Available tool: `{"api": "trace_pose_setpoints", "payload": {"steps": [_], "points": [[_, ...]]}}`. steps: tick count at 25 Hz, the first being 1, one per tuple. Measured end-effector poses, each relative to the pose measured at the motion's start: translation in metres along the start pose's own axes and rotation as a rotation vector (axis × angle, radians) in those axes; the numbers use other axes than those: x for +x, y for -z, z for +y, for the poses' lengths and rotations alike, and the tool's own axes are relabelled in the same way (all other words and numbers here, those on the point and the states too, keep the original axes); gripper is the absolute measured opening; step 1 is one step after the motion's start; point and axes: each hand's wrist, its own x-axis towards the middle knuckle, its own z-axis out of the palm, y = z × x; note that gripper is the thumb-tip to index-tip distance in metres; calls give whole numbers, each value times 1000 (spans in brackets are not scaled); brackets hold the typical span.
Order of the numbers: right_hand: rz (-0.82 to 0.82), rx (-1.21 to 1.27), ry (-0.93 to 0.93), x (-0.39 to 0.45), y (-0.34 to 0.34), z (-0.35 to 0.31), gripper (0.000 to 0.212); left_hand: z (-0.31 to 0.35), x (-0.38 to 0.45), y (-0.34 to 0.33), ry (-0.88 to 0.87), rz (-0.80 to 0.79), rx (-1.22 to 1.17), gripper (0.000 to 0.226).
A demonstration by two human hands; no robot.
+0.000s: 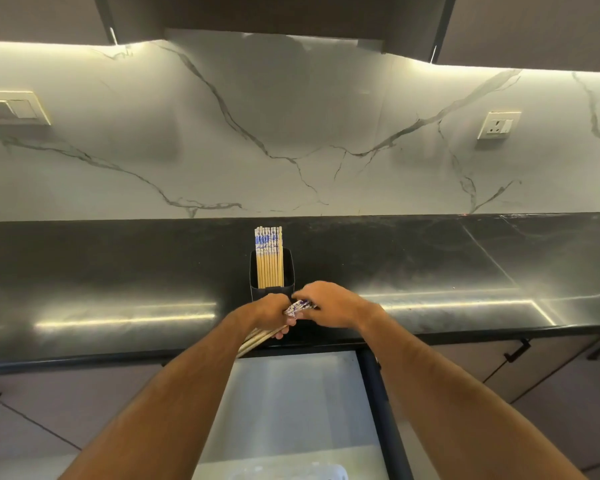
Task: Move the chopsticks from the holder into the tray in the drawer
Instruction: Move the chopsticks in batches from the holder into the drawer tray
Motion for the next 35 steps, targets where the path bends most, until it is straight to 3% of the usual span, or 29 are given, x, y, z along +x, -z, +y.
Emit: {"api": "trace_pose_setpoints", "payload": {"steps": [3,13,19,27,35], "points": [[-74,-326,-4,0,-11,-5,14,3,8,-9,30,42,146,17],[-120,-427,-120,-23,-44,16,17,-22,5,-42,154,35,424,23],[-122,-370,-114,-31,-94,0,30,-25,1,-87,73,111,538,20],[-79,-357,-146,-82,-169,-19,25,-75,-41,-156,-11,215,653,14],[-199,-425,-142,-137,-265,-47,19,-132,-94,-253,-51,166,693,24]]}}
